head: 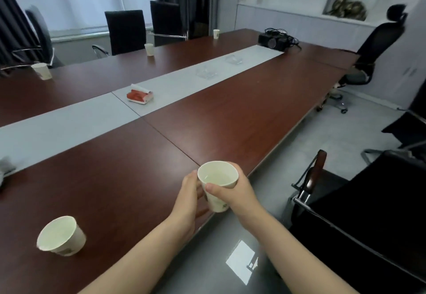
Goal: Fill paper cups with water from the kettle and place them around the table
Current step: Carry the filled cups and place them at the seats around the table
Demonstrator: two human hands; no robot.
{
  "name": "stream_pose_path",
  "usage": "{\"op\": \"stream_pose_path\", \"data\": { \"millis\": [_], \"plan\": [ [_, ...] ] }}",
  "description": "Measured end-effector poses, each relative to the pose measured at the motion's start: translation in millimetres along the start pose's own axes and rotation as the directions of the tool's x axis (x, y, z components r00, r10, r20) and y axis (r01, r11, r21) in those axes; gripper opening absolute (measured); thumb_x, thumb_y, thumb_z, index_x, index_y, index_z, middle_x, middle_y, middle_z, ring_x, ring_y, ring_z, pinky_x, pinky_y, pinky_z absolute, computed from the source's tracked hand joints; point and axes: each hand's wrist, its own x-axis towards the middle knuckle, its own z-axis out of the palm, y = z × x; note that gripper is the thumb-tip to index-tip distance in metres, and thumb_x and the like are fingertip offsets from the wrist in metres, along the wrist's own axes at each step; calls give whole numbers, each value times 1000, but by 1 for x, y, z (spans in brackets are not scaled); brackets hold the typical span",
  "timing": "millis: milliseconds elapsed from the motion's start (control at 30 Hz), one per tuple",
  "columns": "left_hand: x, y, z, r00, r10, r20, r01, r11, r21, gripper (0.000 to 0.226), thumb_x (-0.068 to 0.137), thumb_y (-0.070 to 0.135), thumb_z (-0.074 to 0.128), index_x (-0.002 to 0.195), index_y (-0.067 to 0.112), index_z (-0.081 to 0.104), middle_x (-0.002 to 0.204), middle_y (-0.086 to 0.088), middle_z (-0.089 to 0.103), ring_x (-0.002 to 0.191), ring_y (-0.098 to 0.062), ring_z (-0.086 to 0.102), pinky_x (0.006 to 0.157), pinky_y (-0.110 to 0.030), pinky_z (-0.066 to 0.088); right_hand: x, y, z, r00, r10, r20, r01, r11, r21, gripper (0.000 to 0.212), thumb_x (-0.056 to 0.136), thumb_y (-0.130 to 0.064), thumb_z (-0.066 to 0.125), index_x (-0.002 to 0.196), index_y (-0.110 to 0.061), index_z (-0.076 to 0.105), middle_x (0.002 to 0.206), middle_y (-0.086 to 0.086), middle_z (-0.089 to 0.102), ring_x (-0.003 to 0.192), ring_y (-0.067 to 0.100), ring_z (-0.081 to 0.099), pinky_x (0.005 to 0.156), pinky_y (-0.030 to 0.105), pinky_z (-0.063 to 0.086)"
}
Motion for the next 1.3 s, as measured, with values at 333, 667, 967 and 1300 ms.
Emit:
{"op": "stream_pose_path", "data": {
  "millis": [333,667,967,1300],
  "plan": [
    [72,16,122,988,-44,149,47,999,-16,50,98,52,29,81,18,61,75,1,65,69,-11,60,63,-24,49,59,-10,-97,987,15,-161,-5,998,62,55,52,-25,76,101,-28,52,101,0,65,91,12,63,71,23,52],
    [226,41,184,984,-1,177,-17,995,99,52,99,53,25,86,21,63,89,-1,69,82,-13,65,74,-29,52,201,-12,-161,983,11,-184,6,996,91,35,78,-38,68,108,-24,55,100,-5,65,90,8,62,79,24,49],
    [369,58,224,988,52,147,-70,990,122,36,100,45,28,100,25,57,107,1,64,98,-13,59,94,-34,45,354,7,-195,959,88,-268,-62,993,102,31,103,-35,35,94,-21,62,99,0,65,93,13,59,88,32,45],
    [488,36,252,992,122,24,-123,989,86,35,102,32,29,105,15,61,108,-5,66,99,-17,61,85,-32,48,469,45,-226,962,108,-251,-82,991,109,30,104,-19,31,100,-18,61,93,-2,64,80,6,60,65,14,48]
  ]
}}
